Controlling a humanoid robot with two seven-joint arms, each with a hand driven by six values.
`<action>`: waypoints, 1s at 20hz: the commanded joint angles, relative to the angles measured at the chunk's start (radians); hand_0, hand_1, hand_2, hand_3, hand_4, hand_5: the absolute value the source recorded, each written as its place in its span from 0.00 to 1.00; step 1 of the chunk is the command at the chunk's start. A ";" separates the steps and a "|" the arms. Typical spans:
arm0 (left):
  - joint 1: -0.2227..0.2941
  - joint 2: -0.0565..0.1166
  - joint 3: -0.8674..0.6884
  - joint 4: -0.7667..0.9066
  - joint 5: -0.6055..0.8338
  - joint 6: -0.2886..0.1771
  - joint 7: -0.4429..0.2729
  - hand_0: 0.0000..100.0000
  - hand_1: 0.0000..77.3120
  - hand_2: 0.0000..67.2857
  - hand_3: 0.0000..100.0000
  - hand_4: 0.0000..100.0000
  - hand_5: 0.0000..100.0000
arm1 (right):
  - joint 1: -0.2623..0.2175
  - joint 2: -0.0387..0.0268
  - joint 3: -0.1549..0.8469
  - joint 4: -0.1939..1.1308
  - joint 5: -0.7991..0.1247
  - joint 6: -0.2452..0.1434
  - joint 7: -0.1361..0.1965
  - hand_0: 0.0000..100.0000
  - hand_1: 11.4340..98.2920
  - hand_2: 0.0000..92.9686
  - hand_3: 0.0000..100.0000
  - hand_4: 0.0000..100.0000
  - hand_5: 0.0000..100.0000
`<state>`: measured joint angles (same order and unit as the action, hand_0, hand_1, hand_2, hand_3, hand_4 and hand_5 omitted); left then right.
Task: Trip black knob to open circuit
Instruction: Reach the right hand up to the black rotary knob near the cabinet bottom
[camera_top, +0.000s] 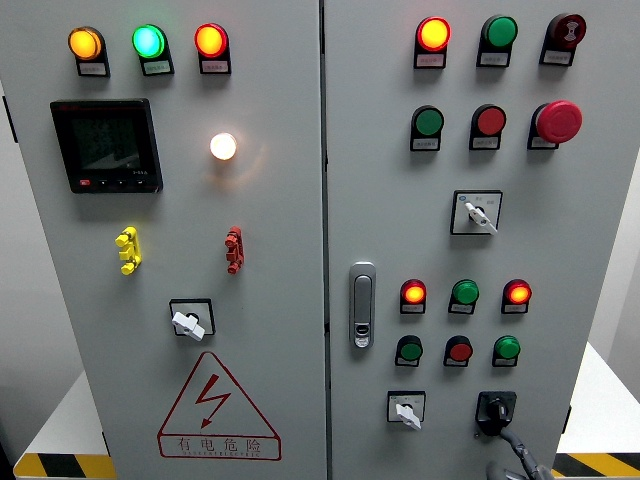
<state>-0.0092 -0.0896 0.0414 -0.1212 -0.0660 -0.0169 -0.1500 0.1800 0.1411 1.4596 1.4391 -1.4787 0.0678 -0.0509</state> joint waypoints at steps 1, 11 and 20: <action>0.000 0.001 0.000 0.000 0.000 0.000 0.000 0.00 0.04 0.19 0.21 0.07 0.02 | 0.001 0.0000 -0.002 0.003 0.000 0.000 0.000 0.85 0.40 0.05 0.85 0.84 1.00; 0.000 0.001 0.000 0.000 0.000 0.000 0.000 0.00 0.04 0.19 0.21 0.07 0.02 | 0.001 0.0000 -0.010 0.017 0.001 0.000 -0.012 0.86 0.40 0.05 0.86 0.84 1.00; 0.000 0.001 0.000 0.000 0.000 0.000 0.001 0.00 0.04 0.19 0.21 0.07 0.02 | 0.004 -0.0015 -0.010 0.017 0.003 0.000 -0.017 0.86 0.39 0.06 0.86 0.85 1.00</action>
<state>-0.0092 -0.0903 0.0414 -0.1212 -0.0660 -0.0169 -0.1502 0.1837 0.1399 1.4496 1.4563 -1.4757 0.0678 -0.0661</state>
